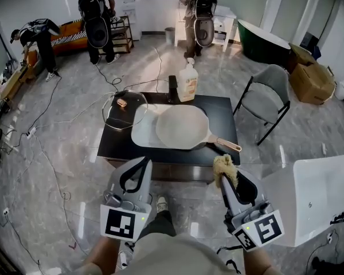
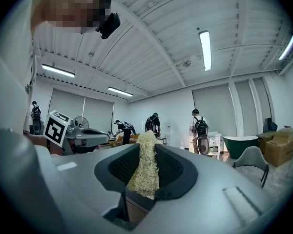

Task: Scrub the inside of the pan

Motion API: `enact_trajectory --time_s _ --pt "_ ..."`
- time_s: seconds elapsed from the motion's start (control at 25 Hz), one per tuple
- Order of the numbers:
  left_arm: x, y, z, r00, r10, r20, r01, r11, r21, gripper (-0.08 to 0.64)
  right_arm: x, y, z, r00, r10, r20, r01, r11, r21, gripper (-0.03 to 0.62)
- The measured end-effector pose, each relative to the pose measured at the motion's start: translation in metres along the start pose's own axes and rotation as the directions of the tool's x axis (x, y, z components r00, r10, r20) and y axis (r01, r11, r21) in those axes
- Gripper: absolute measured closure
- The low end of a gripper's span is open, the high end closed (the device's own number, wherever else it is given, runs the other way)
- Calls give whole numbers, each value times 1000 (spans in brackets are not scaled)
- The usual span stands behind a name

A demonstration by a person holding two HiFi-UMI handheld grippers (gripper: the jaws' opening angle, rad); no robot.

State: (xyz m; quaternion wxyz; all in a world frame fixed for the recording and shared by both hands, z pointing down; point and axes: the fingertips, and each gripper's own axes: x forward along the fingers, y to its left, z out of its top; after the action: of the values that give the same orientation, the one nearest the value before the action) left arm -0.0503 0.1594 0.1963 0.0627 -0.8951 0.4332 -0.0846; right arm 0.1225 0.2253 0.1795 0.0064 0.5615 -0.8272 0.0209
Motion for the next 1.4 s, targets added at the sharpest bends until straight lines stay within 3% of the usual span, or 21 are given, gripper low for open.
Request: enact_trajectory --time_s 0.24,0.52,0.96,1.16,1.4 --pt "55 57 -10 1000 -26 -15 26 1000 6 558 86 -15 -1 998 -18 -54 18 1000 -6 491" --pt "111 115 -37 996 -52 -71 48 997 -60 558 174 -31 -7 997 -13 -77 14 1000 12 491" --pt "162 153 -72 983 -127 -136 126 992 -18 558 234 -57 -29 988 -42 -149 46 999 24 489" --pt "180 159 -91 973 -147 -178 132 987 -94 558 252 -72 -49 980 -28 -195 39 998 55 491" --pt "208 163 -121 961 -149 -231 100 972 -213 557 274 -93 -88 958 72 -277 -30 988 153 489"
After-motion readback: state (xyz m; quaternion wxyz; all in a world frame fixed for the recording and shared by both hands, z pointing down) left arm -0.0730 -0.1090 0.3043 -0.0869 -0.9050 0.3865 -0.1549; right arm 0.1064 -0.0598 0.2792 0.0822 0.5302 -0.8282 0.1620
